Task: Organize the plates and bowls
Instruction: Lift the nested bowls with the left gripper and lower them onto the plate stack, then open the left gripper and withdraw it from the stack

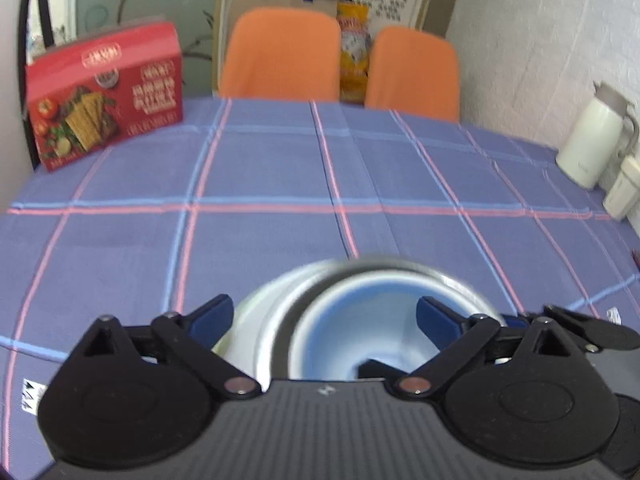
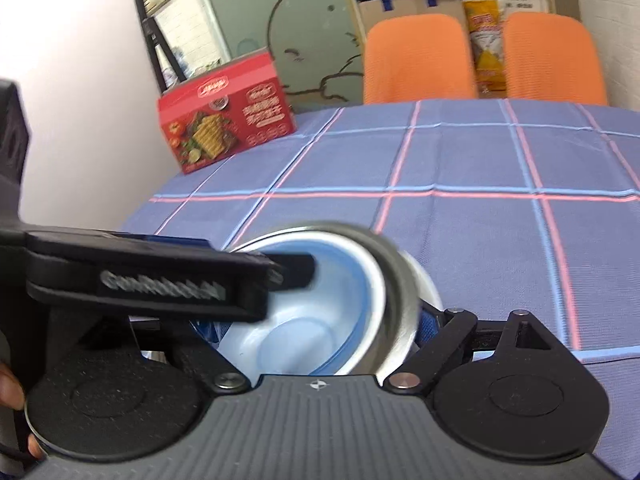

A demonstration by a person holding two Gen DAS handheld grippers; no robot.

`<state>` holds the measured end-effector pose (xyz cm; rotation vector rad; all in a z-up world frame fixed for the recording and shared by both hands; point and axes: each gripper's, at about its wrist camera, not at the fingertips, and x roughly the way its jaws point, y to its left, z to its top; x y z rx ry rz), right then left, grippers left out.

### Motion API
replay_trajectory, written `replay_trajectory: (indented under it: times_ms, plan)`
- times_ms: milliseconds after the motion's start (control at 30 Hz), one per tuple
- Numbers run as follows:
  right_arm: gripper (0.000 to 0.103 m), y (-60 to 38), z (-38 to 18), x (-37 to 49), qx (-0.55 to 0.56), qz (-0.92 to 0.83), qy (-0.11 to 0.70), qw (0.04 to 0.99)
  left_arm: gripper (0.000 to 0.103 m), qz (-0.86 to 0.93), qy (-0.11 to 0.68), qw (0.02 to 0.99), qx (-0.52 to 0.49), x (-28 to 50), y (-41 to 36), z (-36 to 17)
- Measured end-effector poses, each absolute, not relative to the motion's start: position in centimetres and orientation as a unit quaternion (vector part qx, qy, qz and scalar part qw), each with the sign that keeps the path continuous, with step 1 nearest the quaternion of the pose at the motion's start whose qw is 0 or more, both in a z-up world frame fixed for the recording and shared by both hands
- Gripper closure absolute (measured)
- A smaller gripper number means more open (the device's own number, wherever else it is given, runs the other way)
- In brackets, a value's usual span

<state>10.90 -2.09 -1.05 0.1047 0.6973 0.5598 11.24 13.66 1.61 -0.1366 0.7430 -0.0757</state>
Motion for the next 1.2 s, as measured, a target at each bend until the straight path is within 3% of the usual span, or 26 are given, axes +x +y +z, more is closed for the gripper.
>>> replay_trajectory:
  times_ms: [267, 533, 633, 1200]
  plan:
    - [0.028, -5.1, 0.6, 10.9, 0.1, 0.239, 0.296, 0.92, 0.002, -0.017, 0.297, 0.949, -0.107, 9.6, 14.1, 5.2]
    - [0.028, -8.0, 0.8, 10.9, 0.116, 0.178, 0.237, 0.948, 0.002, -0.018, 0.243, 0.961, -0.132, 6.8, 10.5, 5.2]
    - [0.028, -8.9, 0.1, 10.5, 0.129, 0.156, 0.269, 0.942, 0.002, -0.01, 0.251, 0.961, -0.119, 5.7, 8.8, 4.7]
    - [0.027, -10.9, -1.7, 0.1, 0.113, 0.098, 0.276, 0.949, 0.002, -0.003, 0.254, 0.965, -0.06, -5.3, 5.9, 1.1]
